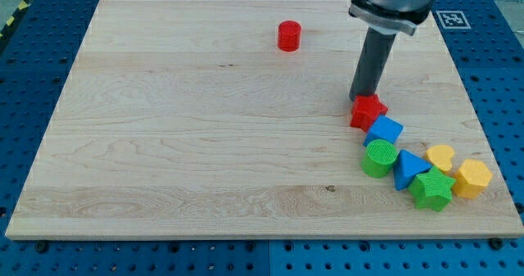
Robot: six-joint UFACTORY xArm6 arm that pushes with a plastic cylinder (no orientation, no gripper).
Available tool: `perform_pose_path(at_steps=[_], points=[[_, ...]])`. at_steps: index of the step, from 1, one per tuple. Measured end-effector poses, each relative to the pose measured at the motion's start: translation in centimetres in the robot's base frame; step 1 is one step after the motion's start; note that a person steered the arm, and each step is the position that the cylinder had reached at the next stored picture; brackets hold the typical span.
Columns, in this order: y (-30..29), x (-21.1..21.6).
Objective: Drag the red circle into the group of blocks
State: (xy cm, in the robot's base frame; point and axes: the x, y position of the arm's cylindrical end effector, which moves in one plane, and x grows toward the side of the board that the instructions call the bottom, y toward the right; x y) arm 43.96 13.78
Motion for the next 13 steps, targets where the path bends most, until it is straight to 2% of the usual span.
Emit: perform_pose_path(at_steps=[2,3,4,5,6,7,9,10,11,12,13], points=[[0.0,3.0],[-0.2,3.2],[-5.9,1.1],[-13.7,-3.2],[-19.1,-9.2],[-18.9,-13.5],[-7.3,-13.8],[-6.1,-14.4],[-5.7,-17.4],[-3.1,-17.4],[-2.8,-14.4]])
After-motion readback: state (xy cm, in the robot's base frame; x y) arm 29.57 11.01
